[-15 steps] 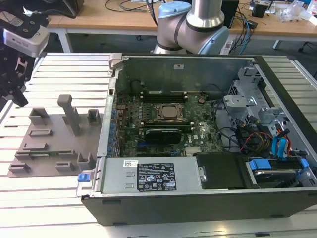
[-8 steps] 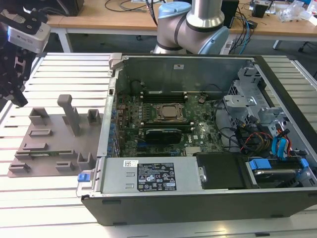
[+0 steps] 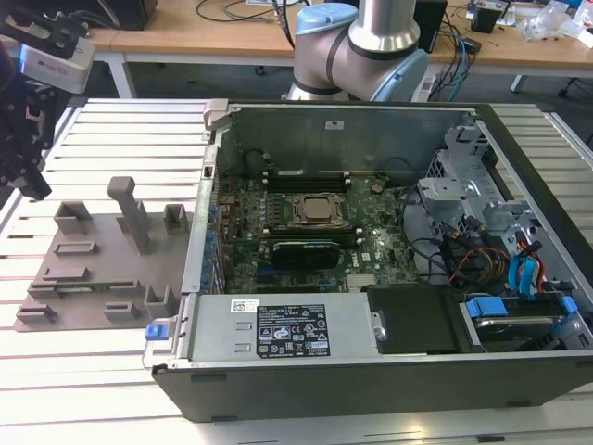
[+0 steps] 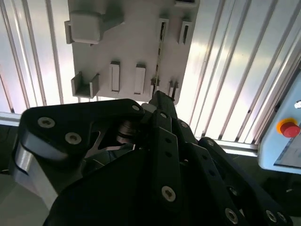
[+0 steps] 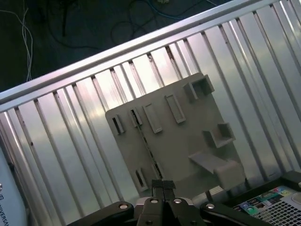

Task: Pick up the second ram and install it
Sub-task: 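Pick up the second ram and move it above second insertion slot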

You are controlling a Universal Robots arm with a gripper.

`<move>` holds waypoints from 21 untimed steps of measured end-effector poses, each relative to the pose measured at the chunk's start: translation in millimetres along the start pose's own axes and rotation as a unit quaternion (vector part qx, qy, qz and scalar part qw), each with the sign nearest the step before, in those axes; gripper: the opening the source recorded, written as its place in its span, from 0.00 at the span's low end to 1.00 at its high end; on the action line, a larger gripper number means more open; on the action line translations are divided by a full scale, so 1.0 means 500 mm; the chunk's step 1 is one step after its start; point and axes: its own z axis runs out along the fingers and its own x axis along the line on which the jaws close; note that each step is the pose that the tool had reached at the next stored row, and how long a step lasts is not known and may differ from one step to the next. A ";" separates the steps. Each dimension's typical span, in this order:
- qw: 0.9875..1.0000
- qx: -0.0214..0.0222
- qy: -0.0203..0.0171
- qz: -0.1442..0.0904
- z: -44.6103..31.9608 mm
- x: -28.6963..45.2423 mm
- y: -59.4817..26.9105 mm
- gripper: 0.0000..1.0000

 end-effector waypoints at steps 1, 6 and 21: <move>1.000 0.000 0.000 -0.009 0.000 0.000 0.000 0.10; 0.999 -0.001 0.002 -0.038 0.000 0.000 0.000 0.10; 0.990 -0.004 0.006 -0.139 0.000 0.000 0.000 0.10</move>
